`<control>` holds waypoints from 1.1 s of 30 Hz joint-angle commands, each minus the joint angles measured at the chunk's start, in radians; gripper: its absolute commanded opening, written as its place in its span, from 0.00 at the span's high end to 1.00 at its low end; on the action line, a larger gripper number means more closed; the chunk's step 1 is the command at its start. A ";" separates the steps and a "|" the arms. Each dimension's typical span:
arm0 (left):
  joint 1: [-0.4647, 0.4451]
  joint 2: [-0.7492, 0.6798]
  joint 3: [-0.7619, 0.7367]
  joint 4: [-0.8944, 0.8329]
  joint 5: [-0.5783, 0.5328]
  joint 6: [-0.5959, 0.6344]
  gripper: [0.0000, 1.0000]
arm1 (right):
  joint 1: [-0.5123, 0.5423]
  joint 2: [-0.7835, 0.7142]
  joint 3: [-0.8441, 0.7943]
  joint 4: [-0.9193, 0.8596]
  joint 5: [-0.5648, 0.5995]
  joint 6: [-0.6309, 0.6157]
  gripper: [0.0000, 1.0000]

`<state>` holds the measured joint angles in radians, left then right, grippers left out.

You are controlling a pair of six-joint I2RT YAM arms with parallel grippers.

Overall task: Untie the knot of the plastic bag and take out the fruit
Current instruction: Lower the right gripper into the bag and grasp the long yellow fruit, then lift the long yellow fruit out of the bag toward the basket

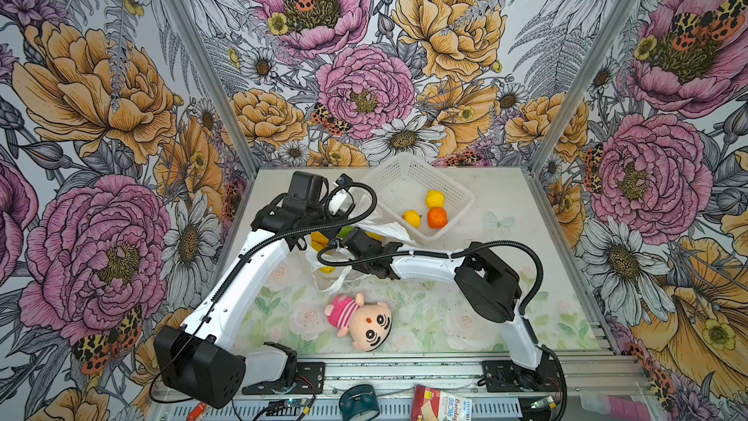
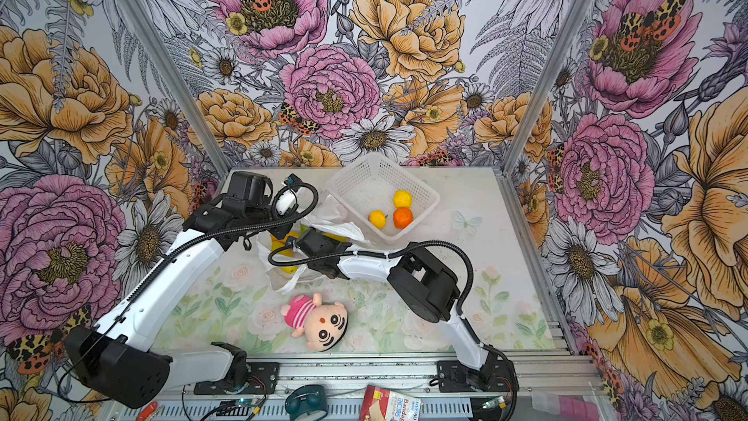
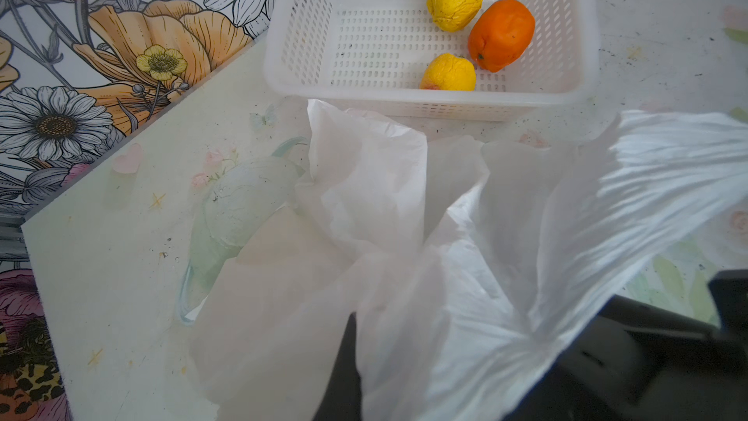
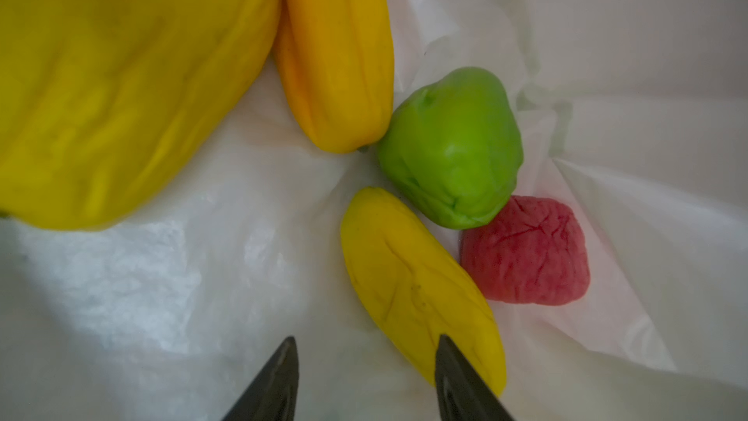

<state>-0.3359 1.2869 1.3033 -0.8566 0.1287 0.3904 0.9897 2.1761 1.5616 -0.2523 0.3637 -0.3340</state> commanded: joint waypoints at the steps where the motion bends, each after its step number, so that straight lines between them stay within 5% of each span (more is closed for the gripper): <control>1: 0.013 -0.008 0.009 0.020 0.020 -0.021 1.00 | -0.012 0.059 0.086 -0.037 0.105 0.008 0.36; 15: 0.017 -0.008 0.010 0.019 0.029 -0.023 1.00 | -0.086 0.196 0.231 -0.151 0.175 0.054 0.21; 26: 0.020 -0.009 0.010 0.020 0.030 -0.022 1.00 | -0.086 0.126 0.201 -0.167 -0.011 0.085 0.70; 33: 0.021 -0.008 0.010 0.019 0.034 -0.024 1.00 | -0.085 -0.008 0.137 -0.153 -0.123 0.143 0.84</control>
<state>-0.3260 1.2869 1.3033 -0.8566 0.1322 0.3904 0.9016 2.2532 1.7172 -0.4034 0.3225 -0.2317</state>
